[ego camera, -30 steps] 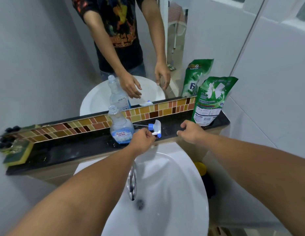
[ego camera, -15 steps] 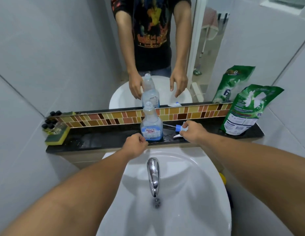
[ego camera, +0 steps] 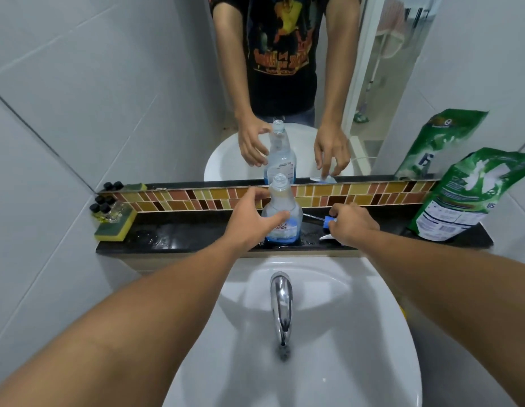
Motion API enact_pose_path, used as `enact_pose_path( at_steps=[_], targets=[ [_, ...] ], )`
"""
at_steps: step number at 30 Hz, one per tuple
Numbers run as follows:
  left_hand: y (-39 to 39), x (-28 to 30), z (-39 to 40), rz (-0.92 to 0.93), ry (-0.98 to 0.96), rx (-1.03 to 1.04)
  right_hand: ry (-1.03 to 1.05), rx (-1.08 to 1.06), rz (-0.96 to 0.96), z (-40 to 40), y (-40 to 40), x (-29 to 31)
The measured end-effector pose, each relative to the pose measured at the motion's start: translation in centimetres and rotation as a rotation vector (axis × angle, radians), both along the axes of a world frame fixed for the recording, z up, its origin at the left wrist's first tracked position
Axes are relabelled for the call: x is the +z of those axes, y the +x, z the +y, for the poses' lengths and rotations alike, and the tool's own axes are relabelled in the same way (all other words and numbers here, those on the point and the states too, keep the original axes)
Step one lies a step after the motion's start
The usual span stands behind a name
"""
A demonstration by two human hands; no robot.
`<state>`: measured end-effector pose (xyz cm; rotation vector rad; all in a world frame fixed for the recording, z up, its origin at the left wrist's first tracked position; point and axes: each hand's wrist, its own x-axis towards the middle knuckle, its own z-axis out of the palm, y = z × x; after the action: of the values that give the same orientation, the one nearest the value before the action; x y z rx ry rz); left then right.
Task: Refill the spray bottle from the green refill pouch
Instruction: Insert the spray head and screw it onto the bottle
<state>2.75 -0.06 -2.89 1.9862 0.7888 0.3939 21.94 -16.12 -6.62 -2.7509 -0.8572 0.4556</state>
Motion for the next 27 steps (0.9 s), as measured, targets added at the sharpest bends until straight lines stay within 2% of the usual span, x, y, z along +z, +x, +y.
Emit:
enact_pose_path(
  at_steps=[5, 13, 18, 27],
  targets=[
    [1.7, 1.5, -1.5, -0.092, 0.001, -0.03, -0.108, 0.045, -0.106, 0.1, -0.3, -0.1],
    [3.5, 1.0, -2.2, -0.066, -0.147, 0.01, -0.187, 0.076, -0.074, 0.4, 0.7, -1.8],
    [4.1, 0.5, -2.3, -0.022, -0.17, 0.052, -0.155, 0.055, 0.008, -0.1, 1.2, -2.1],
    [4.2, 0.5, -2.3, 0.0, -0.249, 0.055, -0.145, -0.046, 0.031, -4.3, 1.9, -0.7]
  ],
)
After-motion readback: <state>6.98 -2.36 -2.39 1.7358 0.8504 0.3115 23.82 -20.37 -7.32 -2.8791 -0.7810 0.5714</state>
